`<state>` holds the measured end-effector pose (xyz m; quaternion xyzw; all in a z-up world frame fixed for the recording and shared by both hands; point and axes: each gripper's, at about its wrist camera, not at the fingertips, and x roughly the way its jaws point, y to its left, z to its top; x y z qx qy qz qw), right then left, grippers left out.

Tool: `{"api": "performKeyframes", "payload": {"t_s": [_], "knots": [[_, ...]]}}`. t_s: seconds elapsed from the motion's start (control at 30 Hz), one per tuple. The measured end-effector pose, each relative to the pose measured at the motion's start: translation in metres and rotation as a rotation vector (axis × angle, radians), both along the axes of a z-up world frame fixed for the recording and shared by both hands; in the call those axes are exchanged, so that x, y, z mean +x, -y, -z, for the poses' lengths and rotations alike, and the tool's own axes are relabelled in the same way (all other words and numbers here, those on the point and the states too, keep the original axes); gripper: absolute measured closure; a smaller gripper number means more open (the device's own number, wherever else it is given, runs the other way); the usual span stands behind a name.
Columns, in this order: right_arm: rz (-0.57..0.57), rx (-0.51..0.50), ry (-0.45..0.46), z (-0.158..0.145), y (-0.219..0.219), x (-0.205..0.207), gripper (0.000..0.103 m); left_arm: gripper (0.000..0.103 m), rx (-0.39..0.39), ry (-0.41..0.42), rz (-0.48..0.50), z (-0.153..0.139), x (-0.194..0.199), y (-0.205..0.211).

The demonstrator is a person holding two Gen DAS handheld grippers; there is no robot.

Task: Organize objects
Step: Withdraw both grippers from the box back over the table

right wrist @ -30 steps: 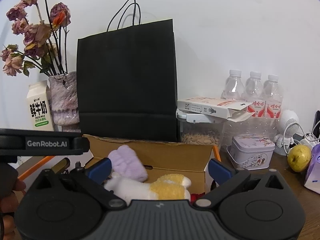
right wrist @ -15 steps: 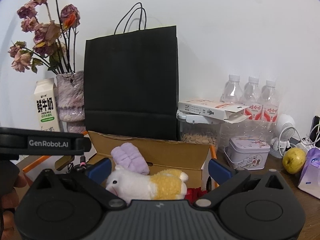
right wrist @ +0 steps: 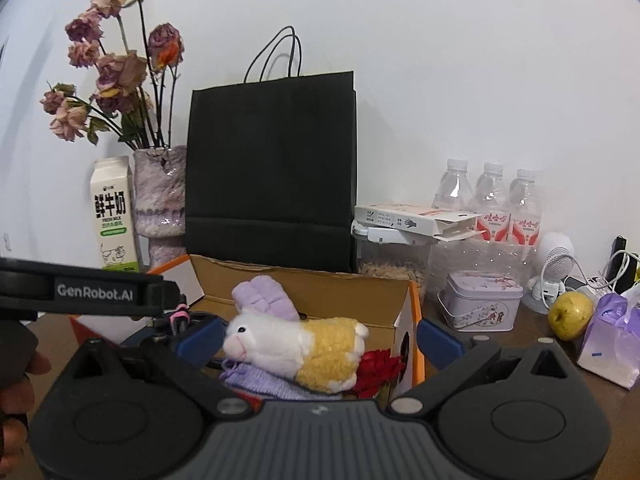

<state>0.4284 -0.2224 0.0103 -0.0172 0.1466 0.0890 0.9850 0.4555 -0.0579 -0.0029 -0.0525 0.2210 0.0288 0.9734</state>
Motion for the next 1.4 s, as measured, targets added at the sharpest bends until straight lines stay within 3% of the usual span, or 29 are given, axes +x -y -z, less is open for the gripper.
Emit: {"api": "performKeyframes", "payload": {"t_s": [0.67,1.4], "knots": [[0.012,-0.007,-0.025,0.019,0.015,-0.081,0.0,0.0,-0.019,-0.065,0.034,0.022,-0.071,0.011],[0.009,-0.049,-0.095,0.04,0.018,-0.145,0.0,0.0,0.029,-0.139,0.063,0.047,-0.136,0.007]]}}
